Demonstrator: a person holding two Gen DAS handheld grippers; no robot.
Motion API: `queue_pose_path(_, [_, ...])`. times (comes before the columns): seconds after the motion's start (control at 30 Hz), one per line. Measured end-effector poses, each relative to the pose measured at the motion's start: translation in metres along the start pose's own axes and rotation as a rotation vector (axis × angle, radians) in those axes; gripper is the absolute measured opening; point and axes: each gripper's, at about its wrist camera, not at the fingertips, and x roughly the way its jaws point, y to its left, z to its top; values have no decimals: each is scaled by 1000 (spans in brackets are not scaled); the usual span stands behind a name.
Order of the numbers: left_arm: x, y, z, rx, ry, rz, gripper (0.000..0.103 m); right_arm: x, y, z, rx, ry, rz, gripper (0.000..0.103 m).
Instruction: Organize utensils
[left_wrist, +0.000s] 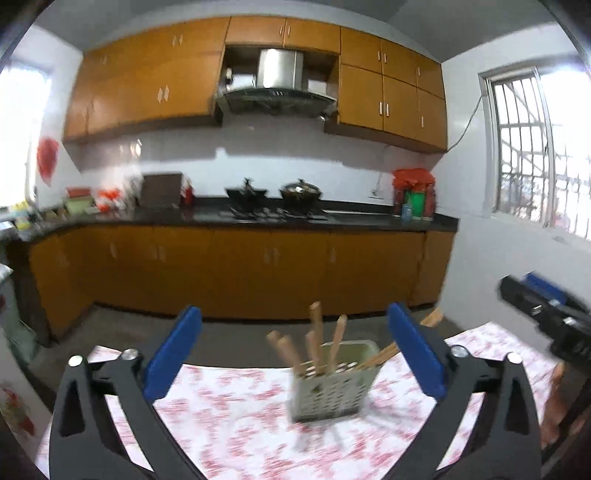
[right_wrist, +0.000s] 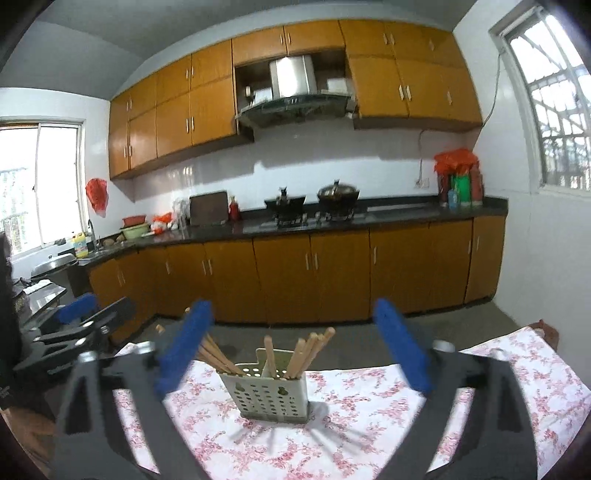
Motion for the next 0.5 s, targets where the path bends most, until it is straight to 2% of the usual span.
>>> queue_pose_path(0.17, [-33,3,-38,58,-1,92,101,-28,4,-33,-18,19,-70,99])
queue_pose_path(0.33, [-53,4,-71,46,53,105,101,-41,10,-74,-12,92,-68,99])
queue_pose_path(0.4, [-55,3,-81,37,96,107,101,-46,18,-90,-32,93,-62,99])
queue_pose_path(0.5, [-61,4,-97,26,108,103,101,-58,31,-116,-60,70,-62,99])
